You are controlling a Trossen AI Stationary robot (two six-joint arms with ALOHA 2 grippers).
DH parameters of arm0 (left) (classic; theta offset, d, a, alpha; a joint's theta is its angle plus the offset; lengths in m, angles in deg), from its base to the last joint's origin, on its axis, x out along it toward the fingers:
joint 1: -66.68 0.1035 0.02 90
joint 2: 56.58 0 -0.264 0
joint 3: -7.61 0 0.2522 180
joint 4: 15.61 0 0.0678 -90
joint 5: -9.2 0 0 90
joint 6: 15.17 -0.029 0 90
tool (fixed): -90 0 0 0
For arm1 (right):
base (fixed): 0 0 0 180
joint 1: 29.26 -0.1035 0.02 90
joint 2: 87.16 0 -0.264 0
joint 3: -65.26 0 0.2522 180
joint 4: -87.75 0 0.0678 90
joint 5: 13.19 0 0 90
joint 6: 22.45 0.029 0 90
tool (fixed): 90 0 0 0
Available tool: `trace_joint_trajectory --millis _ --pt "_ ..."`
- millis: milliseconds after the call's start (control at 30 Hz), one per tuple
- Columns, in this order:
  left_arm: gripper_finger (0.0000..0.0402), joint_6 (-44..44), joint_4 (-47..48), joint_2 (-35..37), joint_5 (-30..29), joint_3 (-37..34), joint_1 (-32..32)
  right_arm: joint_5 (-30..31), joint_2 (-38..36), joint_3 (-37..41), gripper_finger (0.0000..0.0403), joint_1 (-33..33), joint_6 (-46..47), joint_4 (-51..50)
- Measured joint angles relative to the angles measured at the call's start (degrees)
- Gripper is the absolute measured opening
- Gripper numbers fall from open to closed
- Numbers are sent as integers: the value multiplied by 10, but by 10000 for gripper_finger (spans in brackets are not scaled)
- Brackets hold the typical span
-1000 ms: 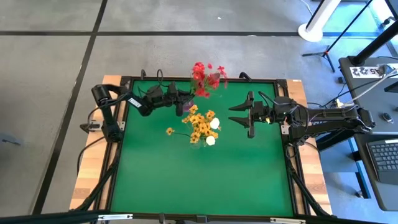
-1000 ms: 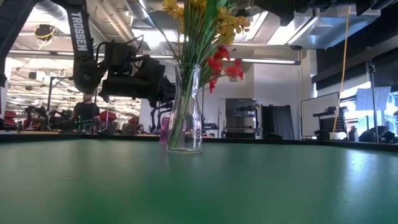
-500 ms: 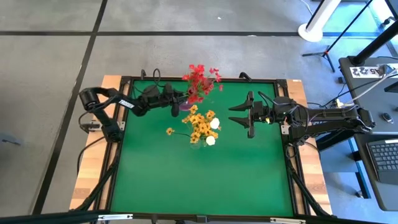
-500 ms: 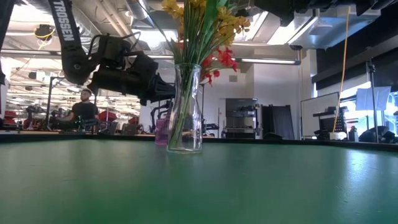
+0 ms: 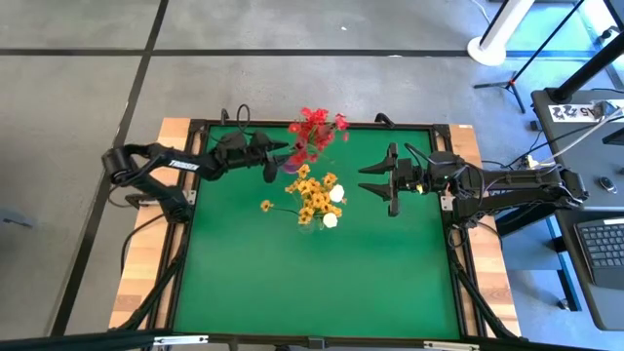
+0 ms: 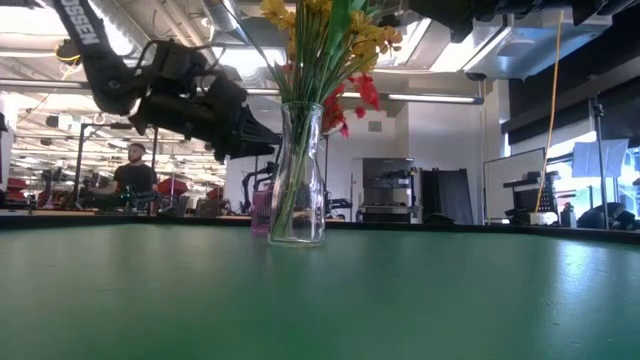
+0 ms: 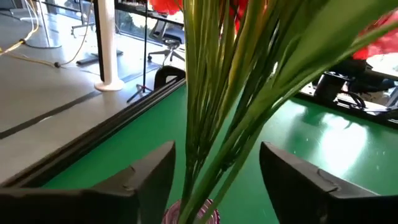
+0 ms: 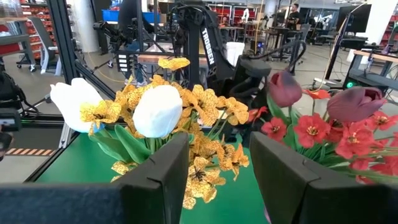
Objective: Sort flowers into vase by color
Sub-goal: Return to Home Position
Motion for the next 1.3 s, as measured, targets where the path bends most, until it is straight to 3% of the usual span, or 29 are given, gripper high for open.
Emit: trace_joint_trajectory --millis 300,433,533,667,833,967,1167,1300 --pt "252 -19 135 122 -22 0 0 3 -1 0 170 0 -2 -16" --pt "243 -31 237 218 -21 -1 0 48 -40 0 169 0 -33 -59" --pt "214 -41 259 305 -21 -17 0 87 -89 0 169 4 -59 -99" --pt "155 -28 260 437 10 -52 0 74 -173 10 169 30 -51 -133" --pt "73 31 289 581 46 -110 -2 53 -243 111 159 56 -13 -96" --pt "14 60 313 665 49 -146 -18 51 -273 206 113 65 32 -15" --pt "2 61 409 726 43 -153 -49 39 -292 292 11 64 75 76" --pt "2 61 467 734 43 -155 -73 50 -293 324 25 64 76 83"
